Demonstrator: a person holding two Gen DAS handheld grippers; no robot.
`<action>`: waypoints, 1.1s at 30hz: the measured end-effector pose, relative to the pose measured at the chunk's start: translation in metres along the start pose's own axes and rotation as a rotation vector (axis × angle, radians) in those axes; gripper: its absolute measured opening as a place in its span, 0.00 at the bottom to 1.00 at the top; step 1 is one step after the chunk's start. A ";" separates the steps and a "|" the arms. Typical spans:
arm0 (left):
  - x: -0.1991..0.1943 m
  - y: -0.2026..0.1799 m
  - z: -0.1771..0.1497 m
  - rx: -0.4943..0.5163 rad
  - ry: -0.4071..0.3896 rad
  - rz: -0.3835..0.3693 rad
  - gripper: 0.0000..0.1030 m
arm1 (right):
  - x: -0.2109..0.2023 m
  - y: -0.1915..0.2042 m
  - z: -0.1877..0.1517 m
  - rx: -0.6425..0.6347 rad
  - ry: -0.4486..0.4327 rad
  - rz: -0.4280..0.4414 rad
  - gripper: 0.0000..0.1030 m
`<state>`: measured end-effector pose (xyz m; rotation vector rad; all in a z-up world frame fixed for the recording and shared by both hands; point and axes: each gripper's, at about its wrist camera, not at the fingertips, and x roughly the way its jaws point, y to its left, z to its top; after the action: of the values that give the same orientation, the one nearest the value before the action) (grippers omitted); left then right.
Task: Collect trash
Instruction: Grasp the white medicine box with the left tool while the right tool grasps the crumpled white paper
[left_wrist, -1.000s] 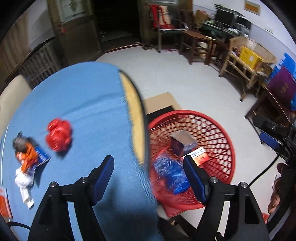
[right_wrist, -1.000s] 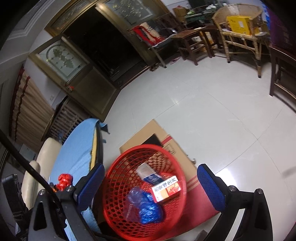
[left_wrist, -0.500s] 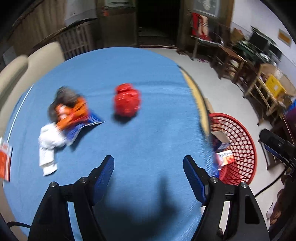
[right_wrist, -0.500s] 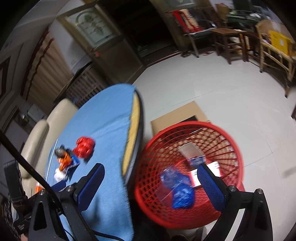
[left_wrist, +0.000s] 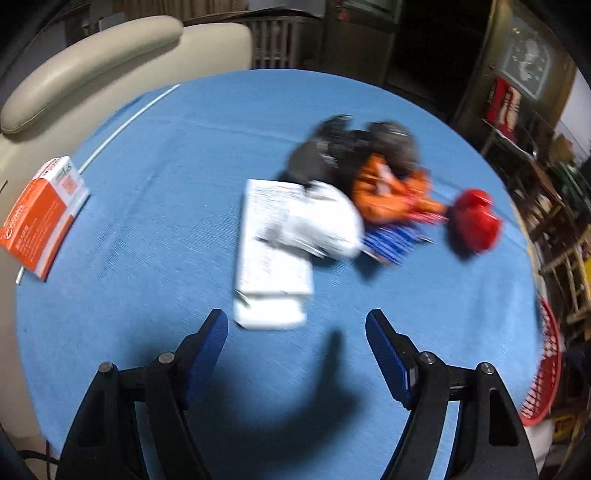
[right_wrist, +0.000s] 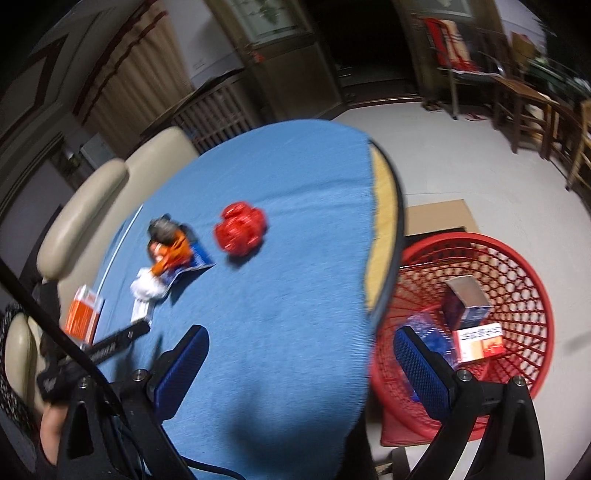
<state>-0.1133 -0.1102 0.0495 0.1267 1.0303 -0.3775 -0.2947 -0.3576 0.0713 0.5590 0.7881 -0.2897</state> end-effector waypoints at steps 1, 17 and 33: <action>0.006 0.005 0.004 -0.003 0.005 0.009 0.75 | 0.001 0.005 -0.001 -0.011 0.005 0.002 0.98; 0.027 0.062 0.012 -0.056 -0.023 0.033 0.45 | 0.036 0.073 0.000 -0.190 0.084 0.053 0.98; 0.020 0.132 -0.010 -0.178 -0.028 0.095 0.45 | 0.158 0.249 0.018 -0.566 0.138 0.167 0.92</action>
<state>-0.0638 0.0098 0.0174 0.0108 1.0218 -0.1997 -0.0664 -0.1709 0.0555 0.1077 0.9046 0.1307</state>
